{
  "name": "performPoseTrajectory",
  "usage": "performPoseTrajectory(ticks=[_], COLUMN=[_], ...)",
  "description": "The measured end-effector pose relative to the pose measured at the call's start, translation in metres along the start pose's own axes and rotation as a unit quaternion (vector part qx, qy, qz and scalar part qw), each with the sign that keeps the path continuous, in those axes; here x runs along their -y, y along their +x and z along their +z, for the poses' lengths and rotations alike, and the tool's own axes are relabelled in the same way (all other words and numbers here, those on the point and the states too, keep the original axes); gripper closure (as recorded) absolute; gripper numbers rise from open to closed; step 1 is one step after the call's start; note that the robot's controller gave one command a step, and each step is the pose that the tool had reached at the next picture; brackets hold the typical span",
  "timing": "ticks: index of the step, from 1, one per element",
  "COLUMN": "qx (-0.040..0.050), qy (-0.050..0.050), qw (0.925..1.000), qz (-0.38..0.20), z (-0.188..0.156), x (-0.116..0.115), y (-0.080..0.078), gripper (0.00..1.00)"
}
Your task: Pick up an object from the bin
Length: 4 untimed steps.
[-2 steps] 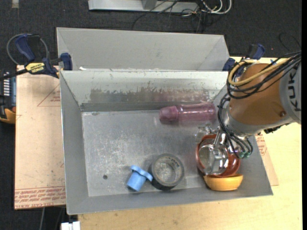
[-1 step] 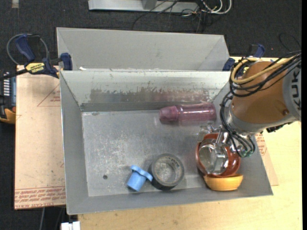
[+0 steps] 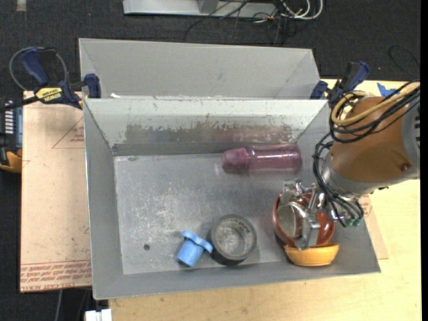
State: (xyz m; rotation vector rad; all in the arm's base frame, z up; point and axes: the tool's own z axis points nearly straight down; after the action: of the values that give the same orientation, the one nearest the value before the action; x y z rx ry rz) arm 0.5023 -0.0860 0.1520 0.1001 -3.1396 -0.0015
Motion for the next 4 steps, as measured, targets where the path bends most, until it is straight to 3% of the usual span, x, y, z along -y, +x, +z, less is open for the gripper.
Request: performPoseTrajectory(ticks=[1, 2, 3, 4], qx=[0.0039, 0.002, 0.0059, 0.0028], qy=[0.0, 0.0, 0.0, 0.0], qw=[0.9996, 0.9997, 0.9985, 1.0], qz=[0.029, 0.022, -0.055, -0.003], z=[0.023, 0.014, -0.001, 0.048], x=[-0.016, -0.01, -0.019, 0.013], y=[-0.066, -0.037, -0.036, -0.075], gripper=[0.0, 0.0, 0.0, 0.0])
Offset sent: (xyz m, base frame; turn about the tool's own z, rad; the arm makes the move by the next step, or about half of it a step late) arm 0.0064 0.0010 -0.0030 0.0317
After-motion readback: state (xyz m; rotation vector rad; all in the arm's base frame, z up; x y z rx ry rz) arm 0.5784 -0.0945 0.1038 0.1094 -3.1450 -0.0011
